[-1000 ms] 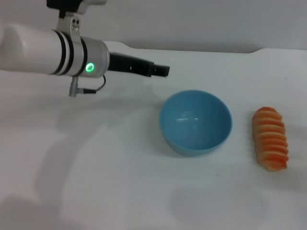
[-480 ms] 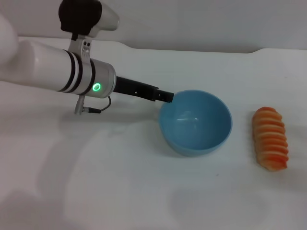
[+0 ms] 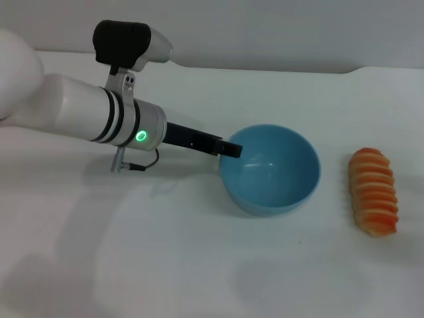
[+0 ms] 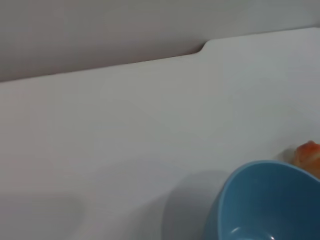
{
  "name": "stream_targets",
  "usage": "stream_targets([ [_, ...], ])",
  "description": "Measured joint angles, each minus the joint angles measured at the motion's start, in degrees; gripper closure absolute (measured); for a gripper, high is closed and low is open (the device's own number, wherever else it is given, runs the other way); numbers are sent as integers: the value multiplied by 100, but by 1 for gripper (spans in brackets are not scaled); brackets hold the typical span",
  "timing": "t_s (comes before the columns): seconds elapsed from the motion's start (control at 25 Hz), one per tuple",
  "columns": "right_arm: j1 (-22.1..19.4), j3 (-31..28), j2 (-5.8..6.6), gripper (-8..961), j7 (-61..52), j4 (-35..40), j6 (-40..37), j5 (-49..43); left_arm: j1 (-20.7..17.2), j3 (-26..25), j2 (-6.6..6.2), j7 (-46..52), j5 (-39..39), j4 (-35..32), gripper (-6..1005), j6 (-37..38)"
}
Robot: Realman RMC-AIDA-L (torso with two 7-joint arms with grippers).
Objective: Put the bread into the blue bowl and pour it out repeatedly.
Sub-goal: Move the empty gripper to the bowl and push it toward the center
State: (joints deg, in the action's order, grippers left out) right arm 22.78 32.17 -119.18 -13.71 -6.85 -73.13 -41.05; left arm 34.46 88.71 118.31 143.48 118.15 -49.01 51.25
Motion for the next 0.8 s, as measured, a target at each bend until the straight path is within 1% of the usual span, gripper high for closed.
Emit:
stream_targets([
  [0.24,-2,0,0,389,0,0,3,0,-13,0,-9,-293,-433,179,235,4],
  [0.4,-2,0,0,390,0,-5,7,0,37,21,4,-311,-467,383,235,-18],
  [0.56,-4,0,0,391,0,-3,9,0,72,253,13,-312,-586,488,235,-207],
  [0.8,-2,0,0,393,0,6,11,0,104,468,20,-262,-643,586,236,-475],
])
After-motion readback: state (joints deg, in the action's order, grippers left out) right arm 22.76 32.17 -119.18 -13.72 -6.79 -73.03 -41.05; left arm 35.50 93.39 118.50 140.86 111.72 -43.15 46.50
